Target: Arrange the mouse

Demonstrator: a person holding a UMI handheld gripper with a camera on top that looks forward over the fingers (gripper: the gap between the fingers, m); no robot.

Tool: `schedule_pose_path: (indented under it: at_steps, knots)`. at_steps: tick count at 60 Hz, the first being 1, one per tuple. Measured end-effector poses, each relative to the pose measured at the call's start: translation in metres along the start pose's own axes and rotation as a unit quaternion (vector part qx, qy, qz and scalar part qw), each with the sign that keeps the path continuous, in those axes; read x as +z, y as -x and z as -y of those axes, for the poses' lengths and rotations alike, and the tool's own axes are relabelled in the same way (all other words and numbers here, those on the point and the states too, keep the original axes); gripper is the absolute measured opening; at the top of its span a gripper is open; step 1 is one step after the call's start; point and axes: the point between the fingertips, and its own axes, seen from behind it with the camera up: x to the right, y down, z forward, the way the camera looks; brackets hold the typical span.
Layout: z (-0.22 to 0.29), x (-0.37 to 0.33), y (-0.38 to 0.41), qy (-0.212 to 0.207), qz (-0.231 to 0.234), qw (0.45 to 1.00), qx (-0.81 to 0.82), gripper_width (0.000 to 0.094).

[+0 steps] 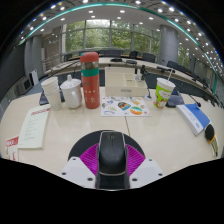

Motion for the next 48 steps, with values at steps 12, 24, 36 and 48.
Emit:
schedule_pose_path:
  at_steps: [12,24,36,48]
  knots:
    - [-0.025,0.021,0.008,0.027,-0.003,1.000,0.011,0.0432]
    - [-0.021,-0.010,0.001,0.033,-0.010,0.999,0.010,0.0828]
    - [-0.004,-0.104,0.003,0.012,-0.005,1.000,-0.005,0.0856]
    - [-0.014,-0.201,-0.002,0.005,-0.020,1.000,-0.011,0.0852]
